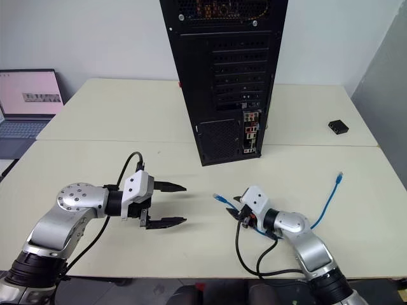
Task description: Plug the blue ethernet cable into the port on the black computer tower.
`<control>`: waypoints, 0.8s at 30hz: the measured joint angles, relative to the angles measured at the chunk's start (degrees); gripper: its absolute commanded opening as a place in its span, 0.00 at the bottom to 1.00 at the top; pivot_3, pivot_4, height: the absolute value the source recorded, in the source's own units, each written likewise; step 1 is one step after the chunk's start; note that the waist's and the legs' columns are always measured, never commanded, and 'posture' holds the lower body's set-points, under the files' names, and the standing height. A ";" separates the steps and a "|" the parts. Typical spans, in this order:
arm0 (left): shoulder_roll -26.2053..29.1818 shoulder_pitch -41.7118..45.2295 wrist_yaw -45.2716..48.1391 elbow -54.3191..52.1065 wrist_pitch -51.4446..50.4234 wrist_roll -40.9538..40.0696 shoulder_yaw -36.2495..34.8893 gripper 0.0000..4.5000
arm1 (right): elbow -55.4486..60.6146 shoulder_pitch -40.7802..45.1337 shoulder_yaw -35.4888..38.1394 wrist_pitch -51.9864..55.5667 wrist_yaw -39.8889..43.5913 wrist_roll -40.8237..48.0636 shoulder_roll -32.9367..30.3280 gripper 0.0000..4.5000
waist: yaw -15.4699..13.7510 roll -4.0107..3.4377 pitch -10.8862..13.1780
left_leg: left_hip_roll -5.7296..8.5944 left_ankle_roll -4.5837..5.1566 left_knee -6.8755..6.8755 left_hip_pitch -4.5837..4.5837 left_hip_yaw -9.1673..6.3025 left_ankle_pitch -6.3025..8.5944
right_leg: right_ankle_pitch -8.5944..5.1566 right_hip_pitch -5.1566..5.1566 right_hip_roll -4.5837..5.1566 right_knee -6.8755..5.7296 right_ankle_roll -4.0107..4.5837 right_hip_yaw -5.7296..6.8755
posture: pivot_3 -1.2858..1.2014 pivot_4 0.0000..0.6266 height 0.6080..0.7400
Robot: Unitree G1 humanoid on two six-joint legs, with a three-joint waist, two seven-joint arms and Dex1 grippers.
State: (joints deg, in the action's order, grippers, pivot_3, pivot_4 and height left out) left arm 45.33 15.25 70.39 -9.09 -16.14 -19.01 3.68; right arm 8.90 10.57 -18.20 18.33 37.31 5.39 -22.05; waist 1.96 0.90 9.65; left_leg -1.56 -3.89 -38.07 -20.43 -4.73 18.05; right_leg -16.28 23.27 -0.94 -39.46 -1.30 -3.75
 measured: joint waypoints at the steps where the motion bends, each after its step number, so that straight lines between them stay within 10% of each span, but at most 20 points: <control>1: -0.01 0.15 0.00 0.00 0.00 0.01 0.15 1.00 | 0.03 0.09 -0.10 0.05 0.01 -0.15 0.01 0.18 | 0.00 0.00 0.00 | 0.00 0.00 0.00 0.00 0.00 0.00 | 0.00 0.00 0.00 0.00 0.00 0.00 | 0.52 0.24 1.00; 4: -0.26 0.38 0.04 0.02 -0.02 0.02 0.74 1.00 | 0.21 0.36 -0.50 0.12 -0.06 -0.83 0.01 0.01 | 0.00 0.00 0.00 | 0.00 0.00 0.00 0.00 0.00 0.00 | 0.00 0.00 0.00 0.00 0.00 0.00 | 0.52 0.24 1.00; 24: -13.00 10.57 -2.25 20.49 20.85 8.14 5.54 1.00 | 10.55 2.36 -2.43 -9.89 1.35 -13.69 -8.98 0.01 | -0.09 0.04 -0.02 | 0.04 0.00 -0.04 -0.05 -0.02 0.00 | 0.01 0.01 0.01 0.01 0.00 0.02 | 0.52 0.24 1.00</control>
State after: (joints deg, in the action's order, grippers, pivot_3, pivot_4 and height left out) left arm 32.34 25.82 68.14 11.40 4.71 -10.87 9.21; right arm 19.45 12.93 -20.63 8.44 38.66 -8.30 -31.03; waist 1.87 0.93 9.63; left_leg -1.52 -3.89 -38.11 -20.48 -4.75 18.05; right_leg -16.27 23.28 -0.93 -39.46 -1.30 -3.73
